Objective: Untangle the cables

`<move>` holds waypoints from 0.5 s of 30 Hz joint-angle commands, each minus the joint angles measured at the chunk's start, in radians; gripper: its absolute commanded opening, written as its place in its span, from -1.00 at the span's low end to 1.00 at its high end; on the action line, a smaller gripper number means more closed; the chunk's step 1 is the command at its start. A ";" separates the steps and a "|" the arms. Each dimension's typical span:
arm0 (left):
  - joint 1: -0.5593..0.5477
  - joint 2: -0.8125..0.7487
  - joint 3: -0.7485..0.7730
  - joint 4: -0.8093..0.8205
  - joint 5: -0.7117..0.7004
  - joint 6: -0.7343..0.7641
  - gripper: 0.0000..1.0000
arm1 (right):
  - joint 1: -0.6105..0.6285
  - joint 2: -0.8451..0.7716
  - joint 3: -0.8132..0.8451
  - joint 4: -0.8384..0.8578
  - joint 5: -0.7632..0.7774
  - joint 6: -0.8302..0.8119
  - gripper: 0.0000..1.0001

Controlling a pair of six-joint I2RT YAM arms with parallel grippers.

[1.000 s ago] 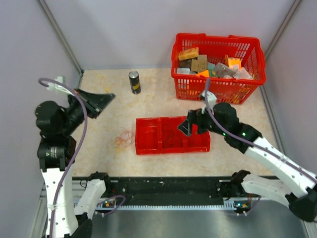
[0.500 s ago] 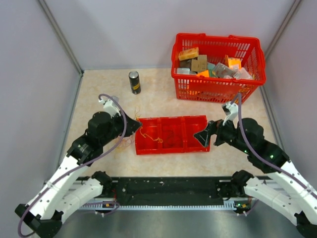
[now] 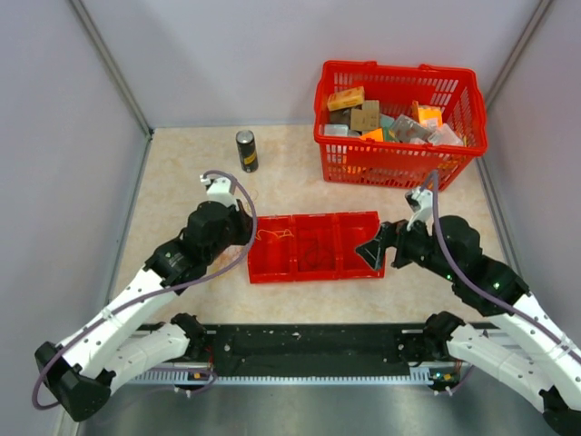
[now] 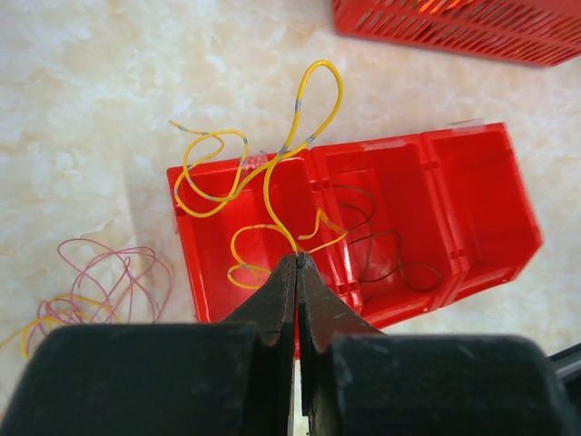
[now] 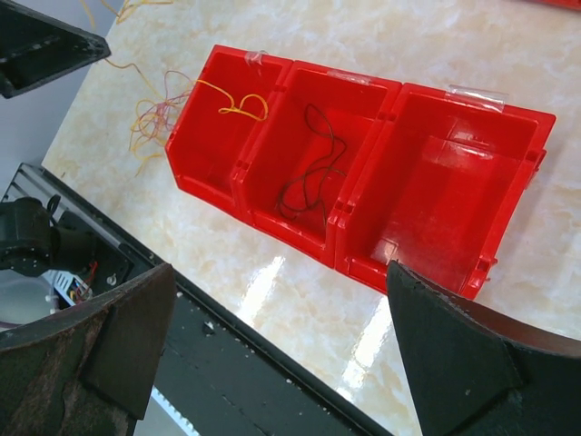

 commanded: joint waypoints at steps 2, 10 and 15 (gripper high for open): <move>-0.026 0.059 -0.047 0.067 0.025 0.047 -1.00 | -0.005 -0.027 -0.015 0.013 0.018 0.015 0.94; -0.097 0.009 -0.216 0.104 0.076 -0.082 -1.00 | -0.006 0.016 -0.024 0.043 -0.007 0.026 0.93; -0.101 0.039 -0.297 0.147 0.188 -0.151 -1.00 | -0.006 -0.011 -0.055 0.050 -0.012 0.029 0.93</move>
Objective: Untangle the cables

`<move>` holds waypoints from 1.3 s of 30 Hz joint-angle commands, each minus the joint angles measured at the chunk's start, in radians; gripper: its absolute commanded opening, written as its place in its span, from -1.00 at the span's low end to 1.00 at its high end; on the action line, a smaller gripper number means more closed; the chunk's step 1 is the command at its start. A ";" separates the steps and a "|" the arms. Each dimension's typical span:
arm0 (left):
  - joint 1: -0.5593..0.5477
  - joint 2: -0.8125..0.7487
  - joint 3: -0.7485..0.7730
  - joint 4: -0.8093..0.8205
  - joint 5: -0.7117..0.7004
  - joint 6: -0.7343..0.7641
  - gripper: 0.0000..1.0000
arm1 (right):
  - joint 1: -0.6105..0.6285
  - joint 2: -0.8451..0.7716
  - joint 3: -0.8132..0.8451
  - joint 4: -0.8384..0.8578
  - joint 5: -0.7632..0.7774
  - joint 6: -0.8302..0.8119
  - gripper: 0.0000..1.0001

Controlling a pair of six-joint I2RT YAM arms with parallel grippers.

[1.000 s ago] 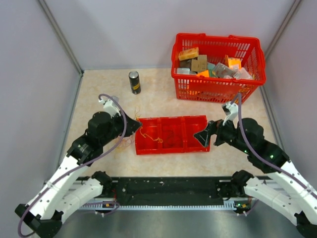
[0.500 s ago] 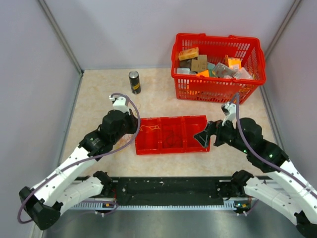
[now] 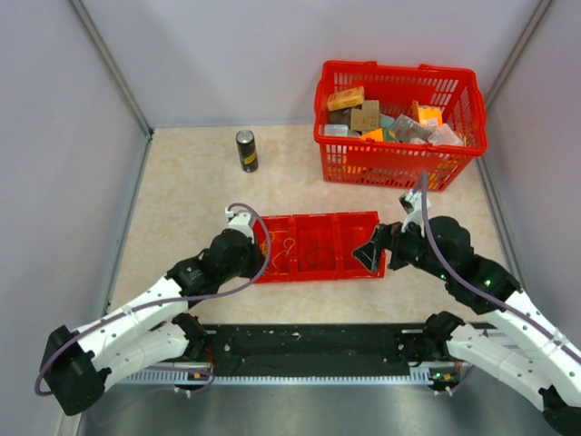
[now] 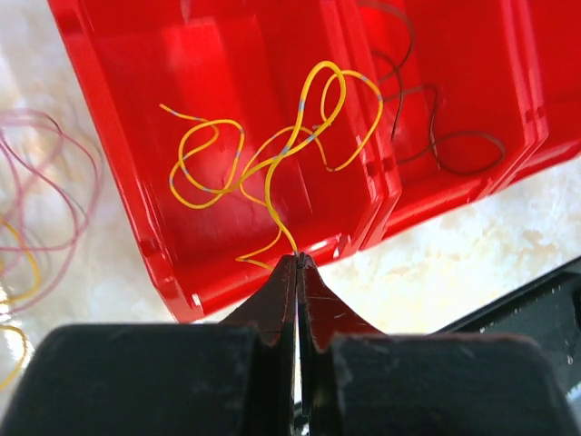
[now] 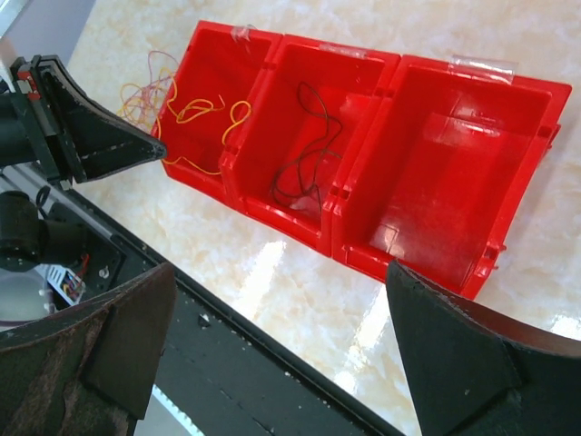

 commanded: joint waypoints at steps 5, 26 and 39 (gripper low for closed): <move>-0.005 0.133 -0.005 0.051 0.022 -0.114 -1.00 | -0.005 -0.021 -0.023 0.035 -0.019 0.015 0.93; 0.089 0.176 0.236 -0.217 -0.008 -0.001 0.91 | -0.006 -0.076 -0.064 0.018 -0.068 0.046 0.88; 0.482 0.115 0.193 -0.253 0.072 0.058 0.34 | -0.006 0.013 -0.037 0.058 -0.120 0.054 0.82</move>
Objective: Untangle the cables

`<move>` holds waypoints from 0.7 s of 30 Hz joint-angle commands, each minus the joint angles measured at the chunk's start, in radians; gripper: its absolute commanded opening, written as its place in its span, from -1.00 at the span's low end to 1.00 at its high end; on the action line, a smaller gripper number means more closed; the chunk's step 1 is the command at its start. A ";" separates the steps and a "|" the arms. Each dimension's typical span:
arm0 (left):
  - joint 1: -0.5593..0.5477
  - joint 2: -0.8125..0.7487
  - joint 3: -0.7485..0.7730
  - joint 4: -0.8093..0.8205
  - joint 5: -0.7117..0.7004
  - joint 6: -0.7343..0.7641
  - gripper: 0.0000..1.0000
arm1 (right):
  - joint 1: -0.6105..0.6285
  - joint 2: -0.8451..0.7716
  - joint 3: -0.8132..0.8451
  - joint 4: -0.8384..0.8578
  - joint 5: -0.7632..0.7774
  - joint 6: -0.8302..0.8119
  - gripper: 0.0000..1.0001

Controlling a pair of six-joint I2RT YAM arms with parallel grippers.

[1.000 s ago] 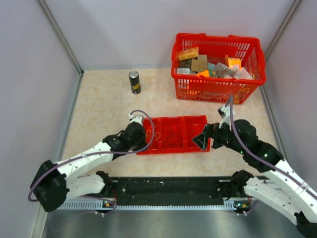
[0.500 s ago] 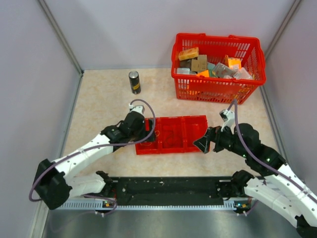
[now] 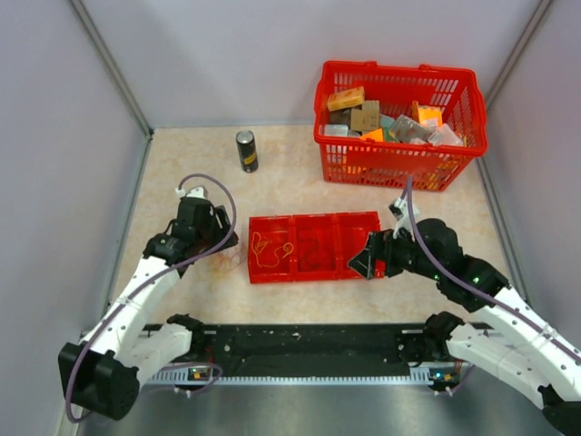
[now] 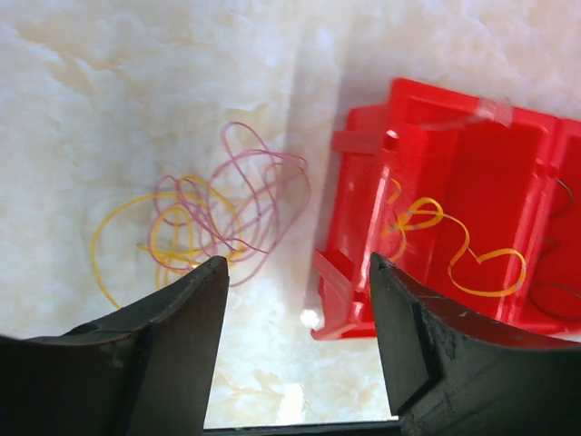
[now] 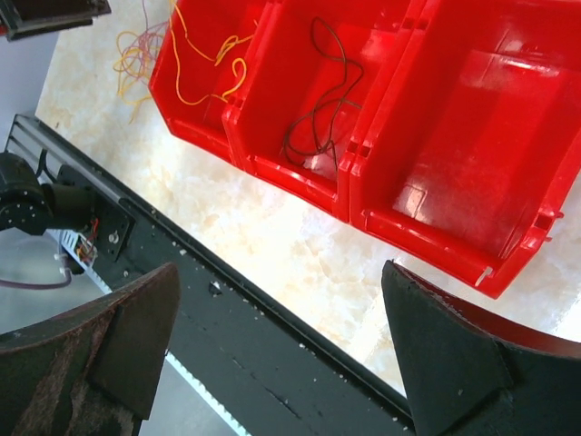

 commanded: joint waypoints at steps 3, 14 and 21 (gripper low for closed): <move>0.087 0.137 0.029 0.038 -0.005 0.033 0.34 | -0.006 -0.029 0.010 0.055 -0.034 0.027 0.81; 0.121 0.365 0.089 0.144 -0.024 0.007 -0.37 | -0.005 -0.057 -0.026 0.058 -0.077 0.091 0.75; 0.121 0.343 0.151 0.066 -0.047 0.038 -1.00 | 0.020 0.021 -0.032 0.134 -0.140 0.136 0.62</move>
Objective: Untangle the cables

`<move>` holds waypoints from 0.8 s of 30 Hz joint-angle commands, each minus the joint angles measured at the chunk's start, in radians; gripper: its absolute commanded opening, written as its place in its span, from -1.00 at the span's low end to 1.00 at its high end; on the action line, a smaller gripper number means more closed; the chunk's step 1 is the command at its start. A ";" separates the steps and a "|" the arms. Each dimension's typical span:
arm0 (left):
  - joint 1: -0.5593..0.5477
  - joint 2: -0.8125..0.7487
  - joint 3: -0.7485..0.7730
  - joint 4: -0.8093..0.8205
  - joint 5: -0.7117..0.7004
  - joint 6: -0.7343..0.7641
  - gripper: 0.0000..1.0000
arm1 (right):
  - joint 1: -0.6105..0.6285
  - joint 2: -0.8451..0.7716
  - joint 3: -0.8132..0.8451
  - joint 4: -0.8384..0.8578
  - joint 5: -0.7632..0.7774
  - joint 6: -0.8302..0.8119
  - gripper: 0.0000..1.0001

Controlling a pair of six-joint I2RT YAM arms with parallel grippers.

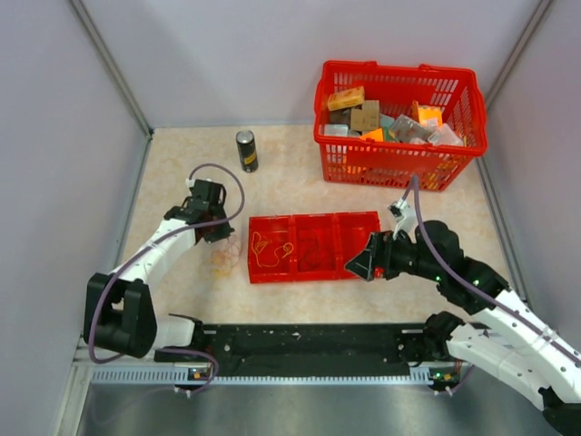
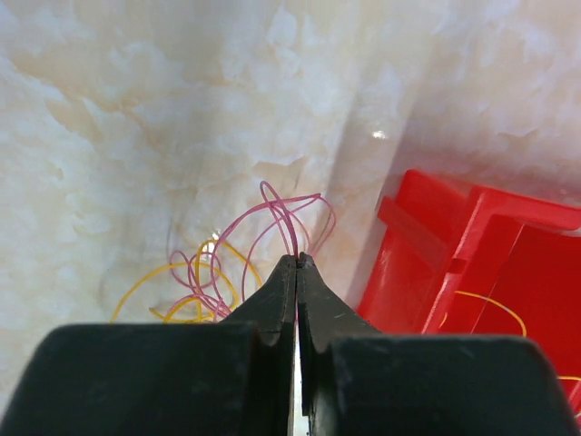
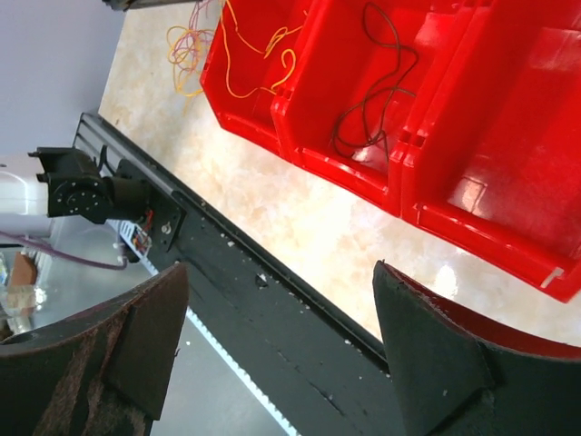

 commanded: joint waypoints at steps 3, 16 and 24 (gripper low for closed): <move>0.006 -0.150 0.089 -0.090 -0.032 0.031 -1.00 | 0.111 0.085 0.005 0.177 -0.002 0.048 0.65; 0.009 -0.520 0.428 -0.396 -0.015 -0.070 -1.00 | 0.451 0.811 0.455 0.643 0.205 -0.146 0.72; 0.009 -0.539 0.599 -0.443 -0.007 -0.158 -1.00 | 0.472 0.972 0.539 0.955 0.101 -0.218 0.79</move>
